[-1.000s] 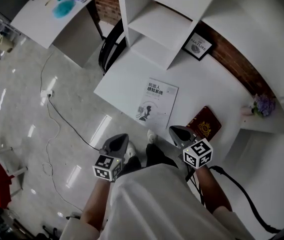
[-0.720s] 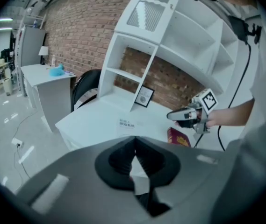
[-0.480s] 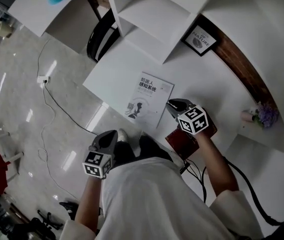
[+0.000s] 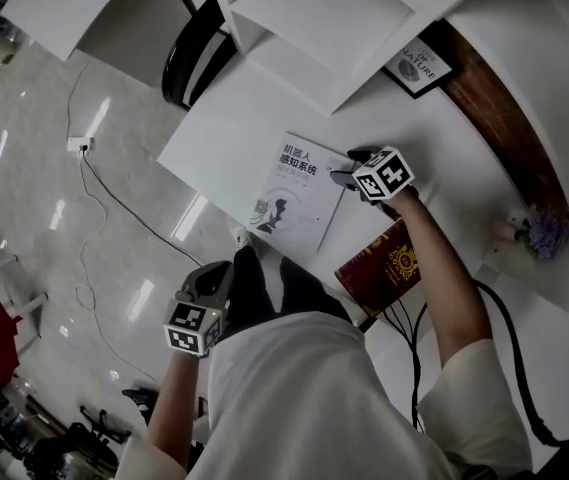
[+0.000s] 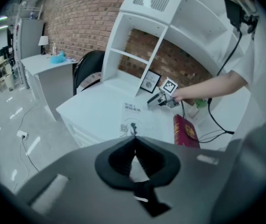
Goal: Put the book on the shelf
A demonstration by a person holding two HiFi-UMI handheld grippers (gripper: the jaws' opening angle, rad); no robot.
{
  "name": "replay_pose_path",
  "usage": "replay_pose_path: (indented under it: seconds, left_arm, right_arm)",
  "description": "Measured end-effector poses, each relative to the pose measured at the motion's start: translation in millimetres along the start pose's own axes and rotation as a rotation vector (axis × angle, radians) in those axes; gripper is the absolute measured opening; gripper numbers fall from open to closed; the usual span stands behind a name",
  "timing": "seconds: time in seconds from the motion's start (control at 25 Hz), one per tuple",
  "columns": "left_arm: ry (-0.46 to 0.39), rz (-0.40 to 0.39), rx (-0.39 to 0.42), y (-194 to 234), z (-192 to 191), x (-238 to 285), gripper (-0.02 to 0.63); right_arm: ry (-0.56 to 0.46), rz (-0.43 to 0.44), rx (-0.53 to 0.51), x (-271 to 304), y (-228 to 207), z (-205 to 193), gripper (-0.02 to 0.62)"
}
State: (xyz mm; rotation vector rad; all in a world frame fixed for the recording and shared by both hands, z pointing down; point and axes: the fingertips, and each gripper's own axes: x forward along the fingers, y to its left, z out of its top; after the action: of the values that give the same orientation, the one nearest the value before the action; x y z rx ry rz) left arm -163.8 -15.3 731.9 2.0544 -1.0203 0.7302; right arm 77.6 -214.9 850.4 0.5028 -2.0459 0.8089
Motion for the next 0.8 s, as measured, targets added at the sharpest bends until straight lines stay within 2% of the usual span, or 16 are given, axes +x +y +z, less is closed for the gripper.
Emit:
replay_pose_path:
  seconds: [0.16, 0.32, 0.68, 0.8]
  left_arm:
    - [0.016, -0.001, -0.018, 9, -6, 3, 0.008]
    - [0.039, -0.009, -0.036, 18, -13, 7, 0.008]
    - [0.067, -0.060, -0.095, 59, -30, 31, 0.014]
    - [0.103, -0.096, -0.079, 68, -32, 45, 0.065]
  right_arm:
    - [0.035, 0.029, 0.025, 13, -7, -4, 0.336]
    - [0.059, 0.058, -0.005, 23, 0, -8, 0.359]
    - [0.119, 0.006, -0.219, 31, 28, -20, 0.390]
    - [0.123, -0.019, -0.285, 35, 45, -22, 0.388]
